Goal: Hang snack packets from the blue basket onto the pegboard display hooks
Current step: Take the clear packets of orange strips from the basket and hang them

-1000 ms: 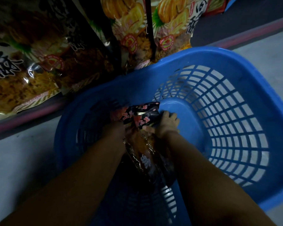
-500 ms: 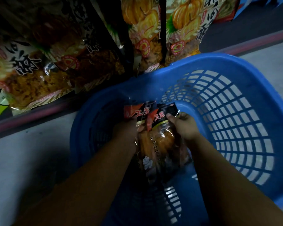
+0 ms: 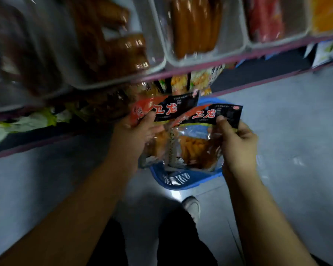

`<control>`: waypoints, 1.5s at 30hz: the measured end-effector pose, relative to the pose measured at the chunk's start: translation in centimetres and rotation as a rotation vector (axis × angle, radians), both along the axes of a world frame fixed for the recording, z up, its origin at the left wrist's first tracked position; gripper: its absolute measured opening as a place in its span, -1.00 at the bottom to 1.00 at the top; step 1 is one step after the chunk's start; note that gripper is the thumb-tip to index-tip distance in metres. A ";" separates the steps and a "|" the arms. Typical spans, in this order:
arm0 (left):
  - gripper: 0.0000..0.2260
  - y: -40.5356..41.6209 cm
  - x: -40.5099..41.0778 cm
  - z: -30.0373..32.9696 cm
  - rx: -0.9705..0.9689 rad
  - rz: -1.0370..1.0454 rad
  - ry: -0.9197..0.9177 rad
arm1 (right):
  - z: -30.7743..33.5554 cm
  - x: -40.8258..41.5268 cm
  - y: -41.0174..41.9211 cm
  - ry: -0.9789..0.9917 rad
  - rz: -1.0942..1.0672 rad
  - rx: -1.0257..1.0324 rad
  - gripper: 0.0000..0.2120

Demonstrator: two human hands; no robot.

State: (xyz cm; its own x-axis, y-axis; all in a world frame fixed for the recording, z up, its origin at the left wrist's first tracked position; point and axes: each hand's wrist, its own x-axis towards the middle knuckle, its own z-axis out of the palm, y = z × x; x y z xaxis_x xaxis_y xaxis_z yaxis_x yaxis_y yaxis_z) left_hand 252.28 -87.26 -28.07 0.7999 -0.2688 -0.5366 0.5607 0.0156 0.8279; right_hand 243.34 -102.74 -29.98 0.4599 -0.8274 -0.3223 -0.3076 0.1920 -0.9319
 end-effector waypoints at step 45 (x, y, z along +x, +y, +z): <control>-0.78 15.7 19.3 83.9 0.005 0.310 -1.585 | 78.9 24.1 14.1 -1.188 0.332 -0.548 -0.84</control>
State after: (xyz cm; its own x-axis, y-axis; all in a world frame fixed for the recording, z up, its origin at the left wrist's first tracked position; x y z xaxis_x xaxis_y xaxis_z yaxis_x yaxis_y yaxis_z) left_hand 271.55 -71.60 55.80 0.5428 -0.0003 0.8399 -0.8391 -0.0445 0.5422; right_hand 267.45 -88.63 48.96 0.4293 -0.5166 0.7408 0.7734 -0.2132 -0.5969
